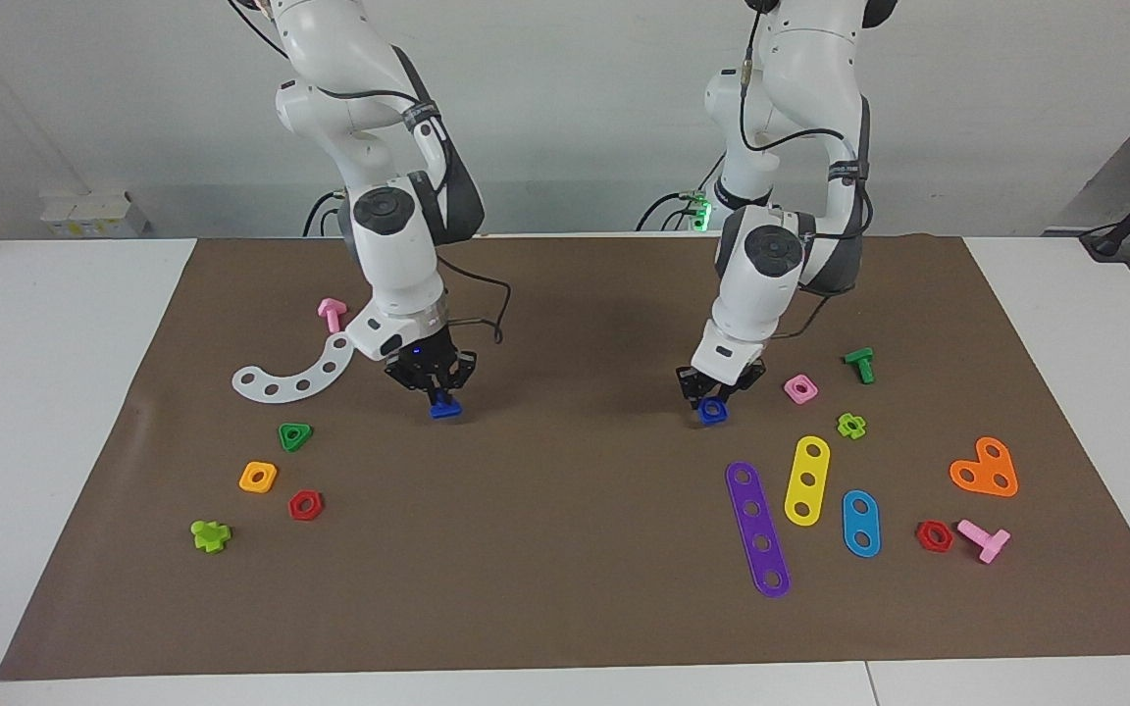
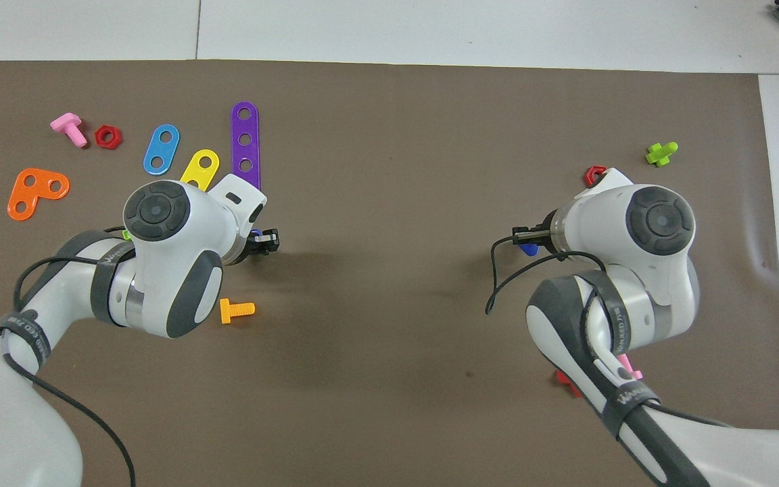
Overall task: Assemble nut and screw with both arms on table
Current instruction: 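Lift the nut and bolt and bring both grippers together at center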
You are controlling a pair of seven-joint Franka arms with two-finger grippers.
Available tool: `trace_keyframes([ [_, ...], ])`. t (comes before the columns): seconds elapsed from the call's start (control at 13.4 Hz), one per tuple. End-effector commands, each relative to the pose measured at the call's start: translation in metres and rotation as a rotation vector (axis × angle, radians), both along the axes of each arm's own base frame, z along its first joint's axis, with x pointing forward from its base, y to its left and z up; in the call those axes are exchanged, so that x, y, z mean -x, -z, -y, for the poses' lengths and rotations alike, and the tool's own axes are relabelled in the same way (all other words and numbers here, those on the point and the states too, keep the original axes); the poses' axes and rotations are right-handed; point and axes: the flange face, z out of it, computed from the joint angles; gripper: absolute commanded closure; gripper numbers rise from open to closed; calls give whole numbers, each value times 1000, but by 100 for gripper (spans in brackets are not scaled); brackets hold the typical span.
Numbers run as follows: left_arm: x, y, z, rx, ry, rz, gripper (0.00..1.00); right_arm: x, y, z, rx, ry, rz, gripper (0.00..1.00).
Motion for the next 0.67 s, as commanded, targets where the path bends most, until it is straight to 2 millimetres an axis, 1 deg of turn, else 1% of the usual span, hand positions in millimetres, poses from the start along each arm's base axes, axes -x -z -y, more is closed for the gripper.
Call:
trace_keyframes([
  [0.0, -1, -6, 21, -13, -9, 14, 100, 1, 3, -39, -30, 75, -11, 100],
  [0.15, 4, -9, 36, -9, -15, 20, 100, 10, 8, -70, -41, 98, -16, 100],
  [0.22, 4, -12, 41, -5, -15, 26, 100, 10, 8, -83, -48, 107, -14, 100],
  [0.3, 4, -13, 44, -2, -15, 28, 100, 10, 5, -93, -56, 113, -9, 100],
  [0.37, 3, -14, 46, 1, -15, 32, 100, 14, 9, -104, -55, 105, -12, 100],
  [0.52, 6, -18, 60, 10, -20, 41, 100, 21, 18, -141, -56, 78, -14, 100],
  [0.6, 6, -20, 65, 14, -29, 45, 100, 19, 18, -146, -60, 94, -11, 100],
])
